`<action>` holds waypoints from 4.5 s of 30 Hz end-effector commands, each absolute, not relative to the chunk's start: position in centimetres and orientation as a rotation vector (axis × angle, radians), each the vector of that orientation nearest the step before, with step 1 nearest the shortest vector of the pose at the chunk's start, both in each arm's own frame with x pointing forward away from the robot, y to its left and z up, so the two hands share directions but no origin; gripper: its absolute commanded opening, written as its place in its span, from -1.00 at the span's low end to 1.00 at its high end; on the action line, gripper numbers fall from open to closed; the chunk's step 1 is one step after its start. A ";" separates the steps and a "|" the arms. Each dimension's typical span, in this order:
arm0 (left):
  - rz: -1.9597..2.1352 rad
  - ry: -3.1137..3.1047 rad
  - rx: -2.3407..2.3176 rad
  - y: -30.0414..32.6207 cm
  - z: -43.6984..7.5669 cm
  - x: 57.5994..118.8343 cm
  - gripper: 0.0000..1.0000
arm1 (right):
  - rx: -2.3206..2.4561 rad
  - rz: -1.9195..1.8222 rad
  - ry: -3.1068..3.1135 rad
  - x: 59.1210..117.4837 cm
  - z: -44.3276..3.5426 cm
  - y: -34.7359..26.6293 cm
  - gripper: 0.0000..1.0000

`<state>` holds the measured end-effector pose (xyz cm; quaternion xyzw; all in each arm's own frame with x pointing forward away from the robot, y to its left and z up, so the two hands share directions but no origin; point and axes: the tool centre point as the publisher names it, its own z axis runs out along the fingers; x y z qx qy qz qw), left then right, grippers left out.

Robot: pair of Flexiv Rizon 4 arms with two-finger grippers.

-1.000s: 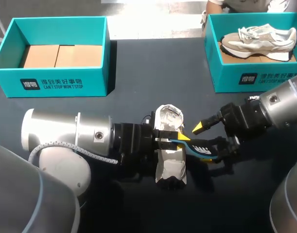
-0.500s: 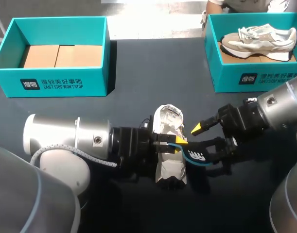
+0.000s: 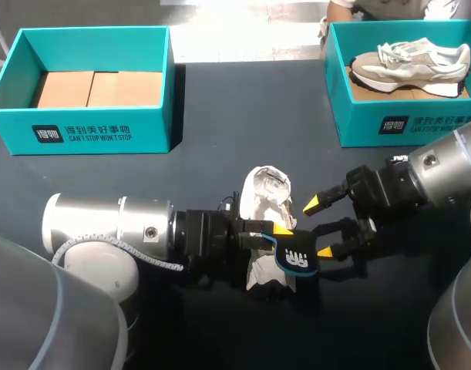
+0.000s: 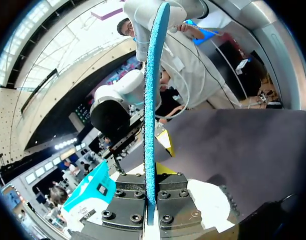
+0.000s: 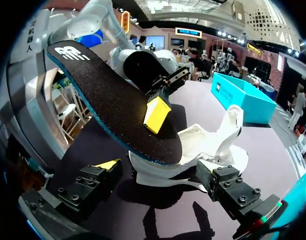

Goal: Take the shoe out of the shoebox, open the shoe tongue, remove and reinsert the insole, then place the shoe into the shoebox

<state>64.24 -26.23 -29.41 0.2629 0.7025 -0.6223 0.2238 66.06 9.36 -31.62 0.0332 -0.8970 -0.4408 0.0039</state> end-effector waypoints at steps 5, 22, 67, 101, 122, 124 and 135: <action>-1.730 1.921 0.736 -25.2 -30.2 63.9 -1.00 | 0.101 -1.376 -2.816 66.0 -31.7 9.6 1.00; -1.745 1.961 0.720 -24.8 -32.4 65.1 -1.00 | 0.101 -1.376 -2.816 66.0 -31.7 9.6 1.00; -1.632 2.060 0.693 -24.1 -33.5 67.1 -0.31 | 0.101 -1.376 -2.816 66.0 -31.7 9.6 1.00; -1.616 2.121 0.599 -24.1 -31.5 64.2 -0.42 | 0.101 -1.376 -2.816 66.0 -31.7 9.6 1.00; -1.657 2.105 0.598 -23.9 -33.0 65.7 -1.00 | 0.101 -1.376 -2.816 66.0 -31.7 9.6 1.00; -1.669 2.092 0.589 -23.8 -33.2 66.1 -1.00 | 0.101 -1.376 -2.816 66.0 -31.7 9.6 1.00; -1.681 2.081 0.554 -24.0 -33.9 67.6 -1.00 | 0.101 -1.376 -2.816 66.0 -31.7 9.6 1.00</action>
